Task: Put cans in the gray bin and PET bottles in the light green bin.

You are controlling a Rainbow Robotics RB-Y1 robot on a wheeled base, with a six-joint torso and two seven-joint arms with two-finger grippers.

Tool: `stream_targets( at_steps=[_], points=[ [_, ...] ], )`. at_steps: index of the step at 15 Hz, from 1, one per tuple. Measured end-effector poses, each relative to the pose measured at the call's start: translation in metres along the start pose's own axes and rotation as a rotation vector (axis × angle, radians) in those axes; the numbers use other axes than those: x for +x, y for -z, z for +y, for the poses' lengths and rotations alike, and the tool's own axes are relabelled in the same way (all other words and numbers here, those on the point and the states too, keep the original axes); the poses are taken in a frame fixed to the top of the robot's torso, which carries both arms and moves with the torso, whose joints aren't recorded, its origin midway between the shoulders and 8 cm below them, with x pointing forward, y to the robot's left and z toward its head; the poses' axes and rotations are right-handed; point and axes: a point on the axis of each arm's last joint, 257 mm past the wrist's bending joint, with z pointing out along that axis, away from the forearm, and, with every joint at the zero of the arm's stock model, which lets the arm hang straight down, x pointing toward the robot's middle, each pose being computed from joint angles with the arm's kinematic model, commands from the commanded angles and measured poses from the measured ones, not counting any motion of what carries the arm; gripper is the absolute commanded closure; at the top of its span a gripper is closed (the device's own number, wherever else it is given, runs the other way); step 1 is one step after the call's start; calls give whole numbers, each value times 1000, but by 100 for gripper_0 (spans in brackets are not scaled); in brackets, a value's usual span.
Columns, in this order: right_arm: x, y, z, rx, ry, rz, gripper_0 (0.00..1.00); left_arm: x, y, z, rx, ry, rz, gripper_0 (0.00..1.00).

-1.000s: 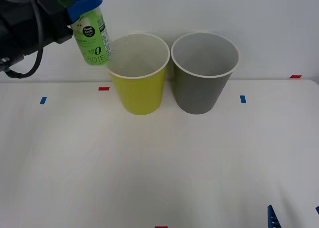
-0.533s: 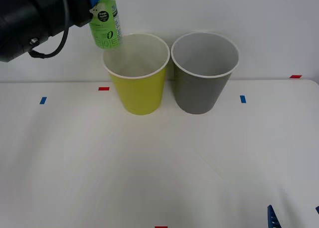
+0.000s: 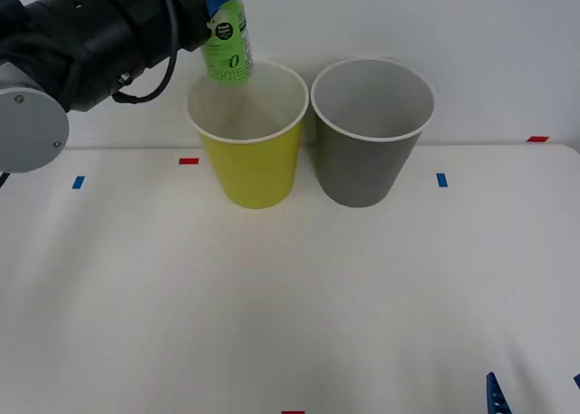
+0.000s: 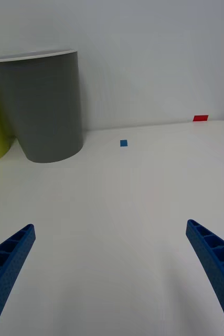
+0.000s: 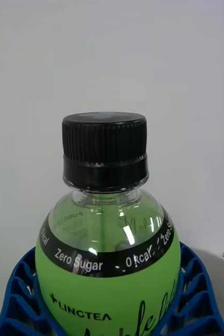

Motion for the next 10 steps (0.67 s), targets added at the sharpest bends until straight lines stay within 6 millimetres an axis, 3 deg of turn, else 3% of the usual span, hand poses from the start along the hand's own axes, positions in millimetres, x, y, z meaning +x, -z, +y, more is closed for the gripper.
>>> stream_targets(
  at_steps=[5,10],
  points=[
    [0,0,0,0,0,0,0,15,-19,4,-4,-3,-12,100],
    [0,0,0,0,0,0,0,28,-22,15,-28,-16,2,100]
  ],
)
